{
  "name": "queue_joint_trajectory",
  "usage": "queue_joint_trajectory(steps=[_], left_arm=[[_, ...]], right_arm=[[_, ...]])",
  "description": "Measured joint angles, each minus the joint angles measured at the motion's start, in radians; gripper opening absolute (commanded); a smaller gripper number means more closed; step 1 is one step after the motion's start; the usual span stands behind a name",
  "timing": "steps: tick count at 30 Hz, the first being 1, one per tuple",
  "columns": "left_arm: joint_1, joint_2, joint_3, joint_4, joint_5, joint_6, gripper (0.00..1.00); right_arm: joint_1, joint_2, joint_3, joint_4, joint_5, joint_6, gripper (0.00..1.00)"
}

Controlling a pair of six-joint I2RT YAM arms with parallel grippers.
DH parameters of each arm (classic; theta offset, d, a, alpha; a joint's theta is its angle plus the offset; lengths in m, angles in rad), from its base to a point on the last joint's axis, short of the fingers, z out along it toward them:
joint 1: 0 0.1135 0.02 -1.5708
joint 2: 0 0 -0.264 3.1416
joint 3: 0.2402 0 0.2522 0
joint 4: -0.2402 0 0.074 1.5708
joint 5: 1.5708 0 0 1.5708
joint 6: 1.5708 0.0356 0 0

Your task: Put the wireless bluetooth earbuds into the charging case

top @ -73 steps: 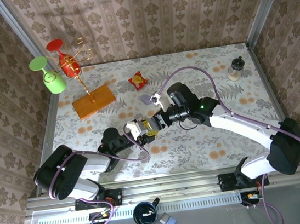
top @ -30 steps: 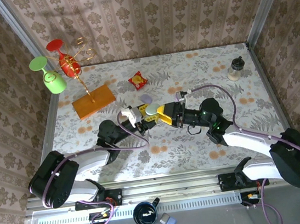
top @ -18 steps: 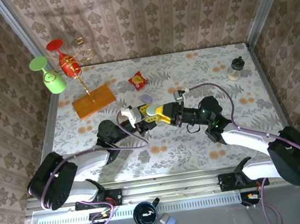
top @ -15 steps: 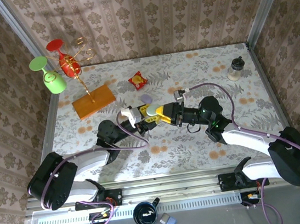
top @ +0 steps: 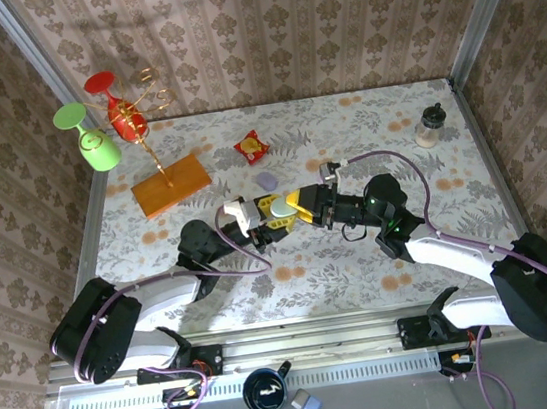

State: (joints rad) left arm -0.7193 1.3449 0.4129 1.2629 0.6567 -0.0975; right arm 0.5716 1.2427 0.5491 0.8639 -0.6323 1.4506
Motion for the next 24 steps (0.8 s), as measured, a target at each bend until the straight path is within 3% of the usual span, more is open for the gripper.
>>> queue_joint_trajectory(steps=[4, 6, 11, 13, 18, 24], left_arm=[[0.000, 0.000, 0.000, 0.003, -0.010, 0.000, 0.33], [0.000, 0.000, 0.000, 0.003, -0.016, 0.000, 0.46], [0.019, 0.000, -0.005, 0.003, -0.021, 0.011, 0.89], [0.028, 0.000, -0.019, 0.003, -0.035, 0.022, 1.00], [0.034, -0.022, -0.064, -0.042, -0.082, 0.070, 1.00], [0.034, -0.141, -0.073, -0.218, -0.105, 0.149, 1.00]], right_arm=[[-0.003, 0.000, 0.000, 0.005, 0.000, 0.008, 0.21], [-0.005, 0.000, 0.000, 0.003, 0.003, 0.009, 0.20], [-0.018, -0.031, 0.000, -0.069, 0.040, -0.023, 0.19], [-0.030, -0.063, 0.000, -0.121, 0.066, -0.052, 0.19], [-0.074, -0.132, -0.018, -0.246, 0.141, -0.142, 0.18], [-0.150, -0.133, -0.115, -0.349, 0.217, -0.217, 0.18]])
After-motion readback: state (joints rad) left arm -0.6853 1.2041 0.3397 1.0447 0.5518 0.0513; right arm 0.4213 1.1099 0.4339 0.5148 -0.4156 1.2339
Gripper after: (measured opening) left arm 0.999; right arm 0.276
